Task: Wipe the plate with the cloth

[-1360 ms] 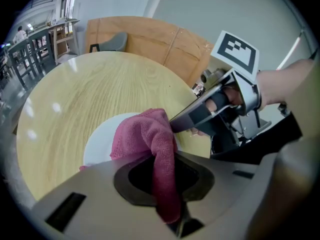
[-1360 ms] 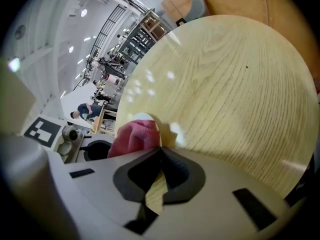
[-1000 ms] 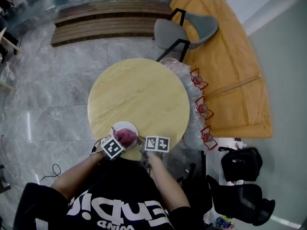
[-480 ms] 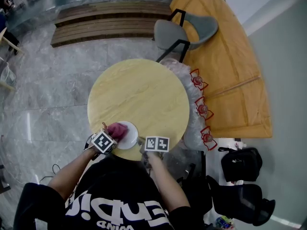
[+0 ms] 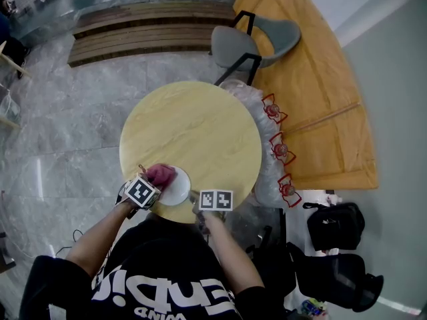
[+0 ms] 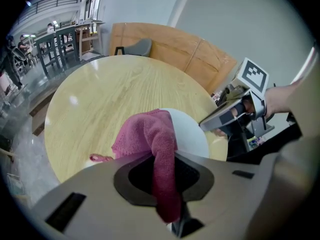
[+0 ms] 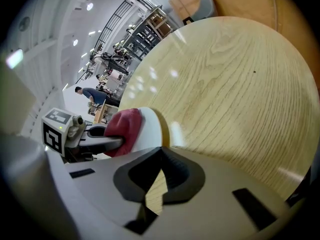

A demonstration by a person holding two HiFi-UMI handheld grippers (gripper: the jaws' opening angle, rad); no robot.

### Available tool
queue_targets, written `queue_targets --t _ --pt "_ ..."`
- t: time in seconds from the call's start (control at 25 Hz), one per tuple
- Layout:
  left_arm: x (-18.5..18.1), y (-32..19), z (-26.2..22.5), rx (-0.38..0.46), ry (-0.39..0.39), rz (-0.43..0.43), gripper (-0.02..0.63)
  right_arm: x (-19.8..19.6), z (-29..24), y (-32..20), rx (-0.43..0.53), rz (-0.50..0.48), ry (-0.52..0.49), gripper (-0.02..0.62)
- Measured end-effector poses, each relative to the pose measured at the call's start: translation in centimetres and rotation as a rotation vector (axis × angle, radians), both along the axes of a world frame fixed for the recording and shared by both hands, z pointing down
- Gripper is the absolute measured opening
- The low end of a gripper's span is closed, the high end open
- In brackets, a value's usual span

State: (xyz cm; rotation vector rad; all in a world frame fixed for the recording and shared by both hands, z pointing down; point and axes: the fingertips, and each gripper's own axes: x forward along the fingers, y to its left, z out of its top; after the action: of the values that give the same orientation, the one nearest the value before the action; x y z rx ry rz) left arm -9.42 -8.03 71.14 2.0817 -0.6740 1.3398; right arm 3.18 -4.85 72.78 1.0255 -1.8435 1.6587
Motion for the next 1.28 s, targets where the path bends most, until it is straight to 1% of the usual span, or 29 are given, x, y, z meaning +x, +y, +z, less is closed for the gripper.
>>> queue_targets --t 0.24,0.28,0.4,0.44,0.56,0.84,0.92,1.04,1.12,1.28 --pt "0.7 -1.7 -0.1 0.033 0.01 -0.052 0.066 -0.2 0.1 0.0 -0.004 -0.011 0.0 0.021" --pt "1.2 -1.8 -0.1 0.027 0.017 -0.055 0.066 -0.2 0.0 0.0 -0.004 -0.011 -0.001 0.021" --pt "3.3 -1.0 -0.7 -0.043 0.058 -0.061 0.066 -0.3 0.0 0.0 -0.003 -0.011 -0.004 0.021" --pt "3.9 -0.8 -0.7 -0.055 0.065 -0.059 0.066 -0.3 0.0 0.0 -0.003 -0.01 -0.004 0.021" --pt "5.1 -0.6 -0.7 -0.058 0.075 -0.034 0.066 -0.3 0.1 0.1 -0.003 -0.006 -0.007 0.021" --pt "7.4 1.1 0.5 -0.028 0.061 0.095 0.066 -0.1 0.2 -0.3 -0.001 0.027 -0.003 0.021" --pt "7.9 1.5 0.5 -0.032 0.064 0.109 0.067 0.0 0.3 -0.4 -0.001 0.03 0.001 0.021" --pt "8.6 2.4 0.2 -0.074 0.095 0.106 0.066 0.1 0.6 -0.4 -0.008 0.042 0.006 0.021" --pt "8.3 2.9 0.5 -0.085 0.09 0.113 0.066 0.1 0.6 -0.4 -0.008 0.049 0.008 0.021" --pt "6.6 4.1 0.8 -0.112 0.045 0.132 0.066 0.1 0.5 -0.6 -0.004 0.047 0.007 0.021"
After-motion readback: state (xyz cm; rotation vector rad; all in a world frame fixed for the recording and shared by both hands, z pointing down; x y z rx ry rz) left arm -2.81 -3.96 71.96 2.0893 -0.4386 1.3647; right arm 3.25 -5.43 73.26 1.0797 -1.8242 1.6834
